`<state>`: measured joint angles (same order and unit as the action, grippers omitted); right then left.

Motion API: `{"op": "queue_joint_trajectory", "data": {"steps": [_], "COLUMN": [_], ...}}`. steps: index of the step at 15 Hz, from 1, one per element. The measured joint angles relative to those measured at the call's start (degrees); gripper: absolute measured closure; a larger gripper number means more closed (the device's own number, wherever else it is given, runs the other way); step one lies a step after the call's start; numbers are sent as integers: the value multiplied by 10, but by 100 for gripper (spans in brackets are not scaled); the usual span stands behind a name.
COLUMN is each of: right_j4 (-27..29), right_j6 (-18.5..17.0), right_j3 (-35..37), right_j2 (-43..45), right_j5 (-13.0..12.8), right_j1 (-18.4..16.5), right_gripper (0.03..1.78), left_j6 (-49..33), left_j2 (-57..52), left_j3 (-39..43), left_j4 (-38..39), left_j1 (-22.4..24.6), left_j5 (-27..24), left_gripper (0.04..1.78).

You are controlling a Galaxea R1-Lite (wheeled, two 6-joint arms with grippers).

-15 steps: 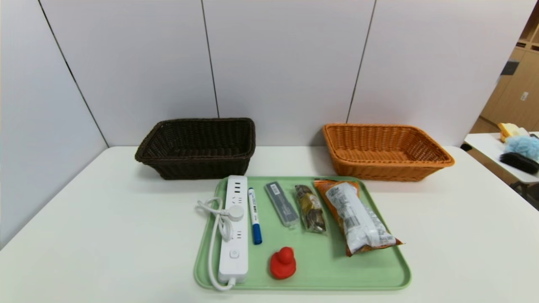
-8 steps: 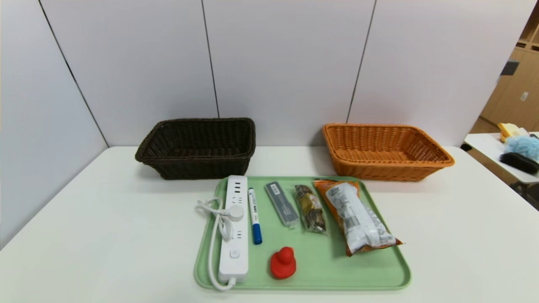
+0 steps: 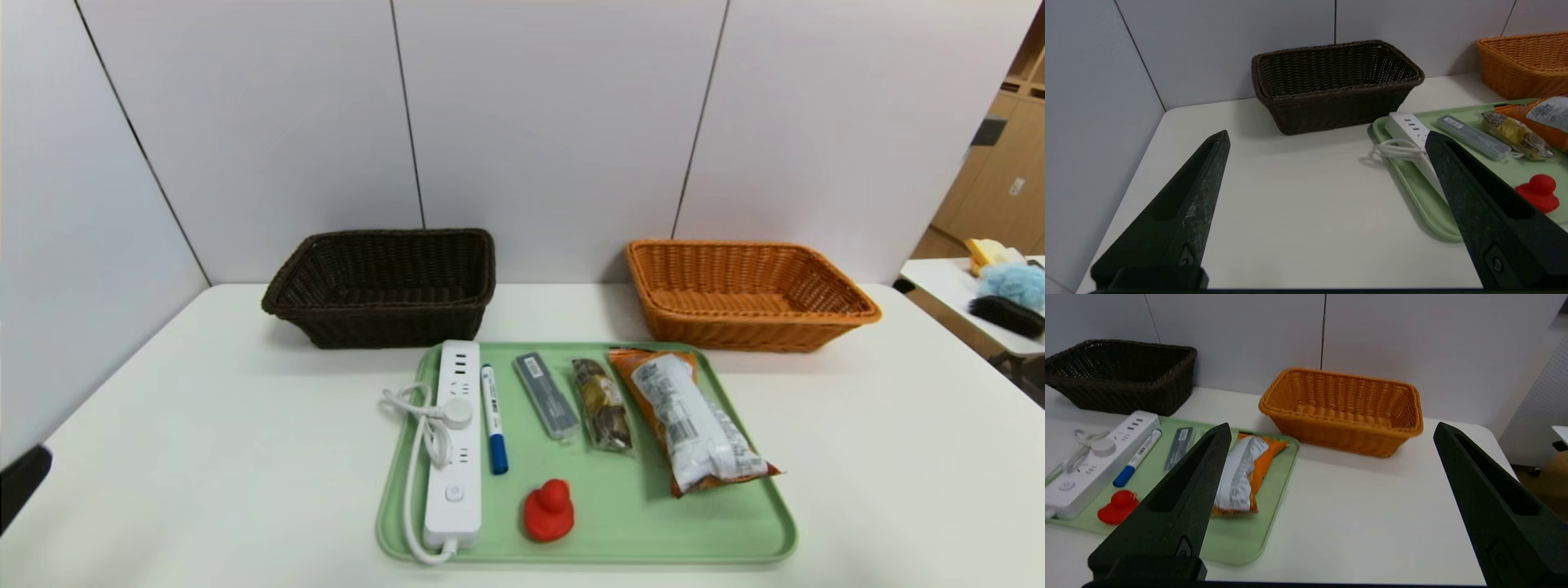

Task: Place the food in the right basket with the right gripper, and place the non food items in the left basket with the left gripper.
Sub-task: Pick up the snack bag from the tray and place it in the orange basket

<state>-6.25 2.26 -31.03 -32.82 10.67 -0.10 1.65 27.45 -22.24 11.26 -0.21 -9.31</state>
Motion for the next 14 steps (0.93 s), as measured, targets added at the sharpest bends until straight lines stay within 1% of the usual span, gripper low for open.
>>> {"op": "queue_joint_trajectory", "data": {"steps": [2,4,6,7,9,11,12,13,14], "right_j4": [-30,-46,-51,-52,-44,-17,10,51,97], "right_j6": [0,-3,-7,-9,-12,-22,-38,-60,-81], "right_j3": [-64,-123,-182,-212,-265,-318,-349,-383,-418], "right_j2": [-97,-187,-269,-309,-377,-442,-469,-495,-516], "right_j5": [17,25,27,26,18,-1,-9,-13,-15], "right_j1": [0,5,25,39,75,123,149,172,188], "right_gripper": [10,10,10,10,10,10,10,10,10], "left_j6": [3,4,6,11,26,30,31,32,32], "left_j2": [91,176,247,280,322,348,357,364,368], "left_j3": [-45,-95,-146,-170,-194,-200,-200,-201,-201], "left_j4": [42,72,81,79,64,63,63,63,63], "left_j1": [0,-1,-2,-3,-9,-11,-12,-12,-12], "left_j5": [-5,-9,-12,-11,-10,-9,-7,-5,-4], "left_gripper": [13,13,13,13,13,13,13,13,13]}}
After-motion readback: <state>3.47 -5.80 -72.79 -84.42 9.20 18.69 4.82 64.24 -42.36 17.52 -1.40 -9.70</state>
